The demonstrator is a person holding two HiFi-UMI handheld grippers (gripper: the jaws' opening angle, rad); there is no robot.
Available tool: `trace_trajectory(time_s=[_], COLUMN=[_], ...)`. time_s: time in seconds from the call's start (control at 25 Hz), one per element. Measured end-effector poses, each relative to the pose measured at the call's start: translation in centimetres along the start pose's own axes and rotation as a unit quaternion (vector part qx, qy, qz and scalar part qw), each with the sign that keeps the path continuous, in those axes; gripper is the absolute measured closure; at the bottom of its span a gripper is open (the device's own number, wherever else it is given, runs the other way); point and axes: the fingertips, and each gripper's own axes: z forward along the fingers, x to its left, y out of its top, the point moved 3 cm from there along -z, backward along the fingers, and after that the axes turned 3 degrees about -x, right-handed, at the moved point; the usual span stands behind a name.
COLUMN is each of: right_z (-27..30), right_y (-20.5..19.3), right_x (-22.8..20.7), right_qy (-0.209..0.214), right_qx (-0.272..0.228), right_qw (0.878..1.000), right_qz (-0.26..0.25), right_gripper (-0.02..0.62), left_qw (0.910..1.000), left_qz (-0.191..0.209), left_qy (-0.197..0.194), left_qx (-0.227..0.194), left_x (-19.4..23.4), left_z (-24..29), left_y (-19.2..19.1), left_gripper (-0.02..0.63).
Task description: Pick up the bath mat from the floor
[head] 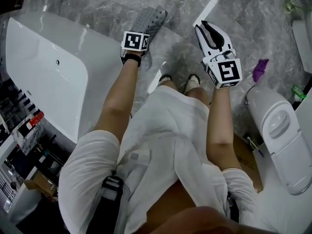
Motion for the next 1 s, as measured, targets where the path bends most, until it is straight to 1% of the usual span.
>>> trace_trajectory(time_s=[0.08,0.32,0.48,0.6,0.72,1.0], right_z=[-0.8,-3.0,-4.6,-6.0,-7.2,-10.7], right_y=[3.2,12.5,17.6,20.7,23.4,27.8], right_x=[0.7,3.3,4.8,5.8,6.8,7.9], right_qy=[-0.001,-0.004,-0.008,-0.01,-0.012,-0.026], right_qx=[0.003,0.019,0.02,0.019,0.019,0.0], right_qw=[1.0,1.0,1.0,0.999,0.999,0.999], right_qz=[0.004,-0.015,-0.022,-0.025,-0.032,-0.041], right_gripper=[0.492,0.492,0.492,0.492,0.492,0.494], left_qw=[1.0,0.9995,0.999,0.9986,0.9975,0.9934], left_qz=[0.0,0.011,0.014,0.018,0.033,0.059], left_qy=[-0.008,-0.029,-0.037,-0.04,-0.051,-0.09], left_qx=[-0.002,-0.009,-0.019,-0.029,-0.035,-0.041], left_x=[-0.7,-2.7,-3.7,-4.2,-4.9,-9.2], left_z=[-2.9,-12.4,-18.2,-22.3,-26.2,-33.1], left_y=[0.8,3.6,5.1,6.0,7.0,7.5], left_gripper=[0.565,0.565,0.565,0.564,0.564,0.563])
